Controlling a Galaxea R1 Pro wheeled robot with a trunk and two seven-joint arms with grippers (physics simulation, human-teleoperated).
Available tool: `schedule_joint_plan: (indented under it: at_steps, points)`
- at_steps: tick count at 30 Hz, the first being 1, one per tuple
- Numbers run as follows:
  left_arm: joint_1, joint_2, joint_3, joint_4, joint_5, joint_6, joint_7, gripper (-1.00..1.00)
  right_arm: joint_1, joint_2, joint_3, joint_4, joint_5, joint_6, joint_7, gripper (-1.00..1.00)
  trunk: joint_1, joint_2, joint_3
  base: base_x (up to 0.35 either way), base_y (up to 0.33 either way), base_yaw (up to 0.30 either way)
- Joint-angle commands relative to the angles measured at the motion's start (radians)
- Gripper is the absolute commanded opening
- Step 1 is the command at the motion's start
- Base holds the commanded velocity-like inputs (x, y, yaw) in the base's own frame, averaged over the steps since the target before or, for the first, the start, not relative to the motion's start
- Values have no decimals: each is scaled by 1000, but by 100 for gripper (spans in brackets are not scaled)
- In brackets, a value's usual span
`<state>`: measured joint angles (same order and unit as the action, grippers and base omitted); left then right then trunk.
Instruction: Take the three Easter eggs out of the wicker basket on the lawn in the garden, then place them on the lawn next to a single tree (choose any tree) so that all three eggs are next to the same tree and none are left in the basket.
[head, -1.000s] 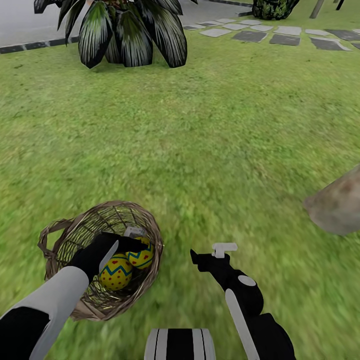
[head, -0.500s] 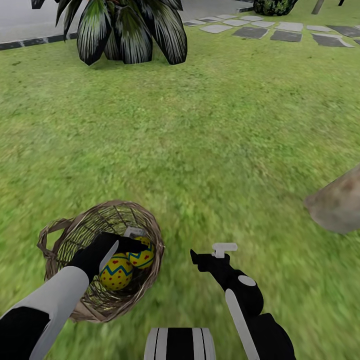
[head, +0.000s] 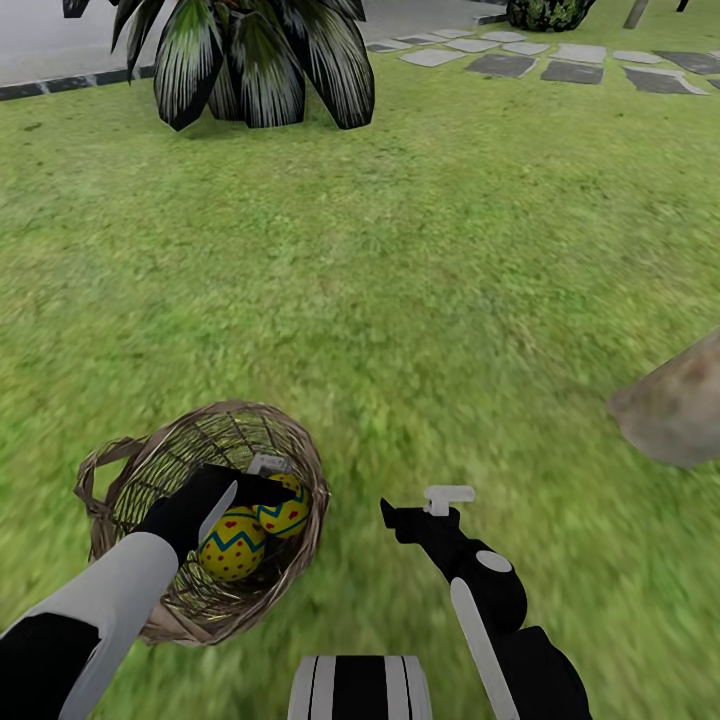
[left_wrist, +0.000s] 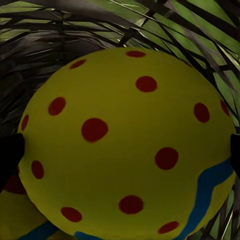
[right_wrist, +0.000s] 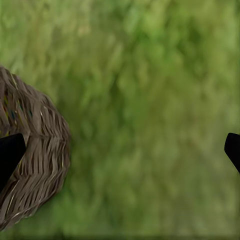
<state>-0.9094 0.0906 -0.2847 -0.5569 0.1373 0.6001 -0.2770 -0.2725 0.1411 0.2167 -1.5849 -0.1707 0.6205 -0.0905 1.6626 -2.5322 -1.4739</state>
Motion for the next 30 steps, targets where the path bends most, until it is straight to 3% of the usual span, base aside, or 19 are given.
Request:
schedule_joint_plan:
  at_steps: [1, 28, 30]
  points:
    - [0, 1, -6, -1, 10, 6, 3, -100, -1, 0, 1, -1, -10, 4, -9, 100, 0, 0, -1, 0, 0, 0]
    - [0, 3, -5, -1, 9, 9, 2, -100, 0, 0, 3, -1, -10, 4, -9, 100, 0, 0, -1, 0, 0, 0]
    - [0, 3, -5, 0, 8, 12, 1, -100, 0, 0, 3, -1, -10, 4, -9, 100, -1, 0, 7, 0, 0, 0]
